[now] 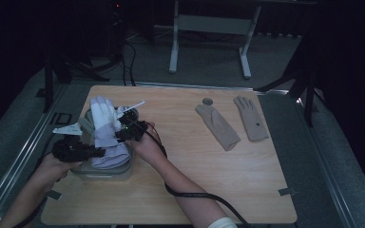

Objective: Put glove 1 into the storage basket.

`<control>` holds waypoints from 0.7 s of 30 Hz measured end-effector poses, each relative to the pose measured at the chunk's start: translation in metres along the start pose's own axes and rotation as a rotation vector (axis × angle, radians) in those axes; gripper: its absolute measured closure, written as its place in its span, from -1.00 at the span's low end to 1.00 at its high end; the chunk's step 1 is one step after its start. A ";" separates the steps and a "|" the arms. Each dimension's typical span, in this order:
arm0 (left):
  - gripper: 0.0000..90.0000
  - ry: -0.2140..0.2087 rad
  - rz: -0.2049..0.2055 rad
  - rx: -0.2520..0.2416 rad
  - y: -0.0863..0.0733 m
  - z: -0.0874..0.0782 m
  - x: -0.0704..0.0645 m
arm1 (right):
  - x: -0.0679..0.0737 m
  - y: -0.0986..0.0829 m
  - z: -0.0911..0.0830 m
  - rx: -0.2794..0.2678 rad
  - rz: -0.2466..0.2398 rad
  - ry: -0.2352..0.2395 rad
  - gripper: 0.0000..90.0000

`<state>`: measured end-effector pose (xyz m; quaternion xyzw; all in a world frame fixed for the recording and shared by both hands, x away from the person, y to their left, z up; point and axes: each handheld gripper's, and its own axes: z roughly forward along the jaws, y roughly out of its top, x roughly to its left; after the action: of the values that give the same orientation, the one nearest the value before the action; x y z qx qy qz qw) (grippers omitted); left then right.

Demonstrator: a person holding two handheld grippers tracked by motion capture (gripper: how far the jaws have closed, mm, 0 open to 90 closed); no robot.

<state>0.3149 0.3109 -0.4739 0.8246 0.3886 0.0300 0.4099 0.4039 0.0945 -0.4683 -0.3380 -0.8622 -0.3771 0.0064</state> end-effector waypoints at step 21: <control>0.26 0.111 -0.120 0.198 -0.003 0.024 0.000 | -0.003 -0.011 0.030 0.138 -0.016 -0.039 0.80</control>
<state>0.3214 0.2967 -0.4917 0.8334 0.4605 0.0125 0.3053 0.4068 0.1074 -0.4976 -0.3373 -0.8888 -0.3102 0.0100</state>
